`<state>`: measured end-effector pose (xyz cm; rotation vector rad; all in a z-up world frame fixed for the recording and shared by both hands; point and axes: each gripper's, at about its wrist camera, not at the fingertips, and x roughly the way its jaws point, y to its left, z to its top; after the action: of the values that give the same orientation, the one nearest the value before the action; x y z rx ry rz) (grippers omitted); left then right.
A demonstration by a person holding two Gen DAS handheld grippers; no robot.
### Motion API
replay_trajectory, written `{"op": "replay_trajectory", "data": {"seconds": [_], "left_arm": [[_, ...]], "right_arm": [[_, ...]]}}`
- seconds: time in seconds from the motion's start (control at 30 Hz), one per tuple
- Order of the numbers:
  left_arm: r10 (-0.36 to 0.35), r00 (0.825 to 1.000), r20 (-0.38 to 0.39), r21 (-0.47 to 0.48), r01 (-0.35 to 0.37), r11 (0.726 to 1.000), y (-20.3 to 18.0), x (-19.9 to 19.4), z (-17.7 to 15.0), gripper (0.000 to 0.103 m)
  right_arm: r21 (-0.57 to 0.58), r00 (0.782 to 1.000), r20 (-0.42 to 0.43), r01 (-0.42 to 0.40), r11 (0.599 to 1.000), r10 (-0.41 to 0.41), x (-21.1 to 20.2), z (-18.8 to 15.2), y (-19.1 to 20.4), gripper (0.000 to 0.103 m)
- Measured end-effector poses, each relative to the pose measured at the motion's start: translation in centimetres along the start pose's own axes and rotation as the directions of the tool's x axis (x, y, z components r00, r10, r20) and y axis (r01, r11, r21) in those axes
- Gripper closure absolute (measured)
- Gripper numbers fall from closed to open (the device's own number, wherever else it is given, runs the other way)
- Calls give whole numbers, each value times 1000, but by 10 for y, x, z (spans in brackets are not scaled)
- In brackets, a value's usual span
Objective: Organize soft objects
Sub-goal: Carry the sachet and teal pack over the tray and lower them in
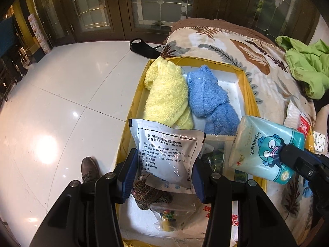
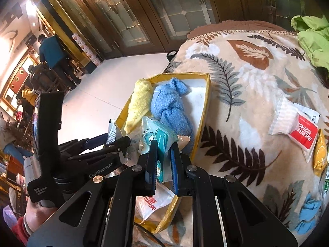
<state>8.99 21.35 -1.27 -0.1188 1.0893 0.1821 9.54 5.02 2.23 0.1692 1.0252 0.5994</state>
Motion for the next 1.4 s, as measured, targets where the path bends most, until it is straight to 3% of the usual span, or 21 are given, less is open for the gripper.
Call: {"op": "replay_trajectory", "data": {"seconds": [0.77,1.4], "left_arm": [[38,999,27,18,-39,999,-12,9,8,55],[71,997,25,14,-72,997,-15,22,11,53]], "right_arm": [[102,998,56,36,994,-42,22,9,2,92],[159,998,16,55,986,-59,51,-1,-4,92]]}}
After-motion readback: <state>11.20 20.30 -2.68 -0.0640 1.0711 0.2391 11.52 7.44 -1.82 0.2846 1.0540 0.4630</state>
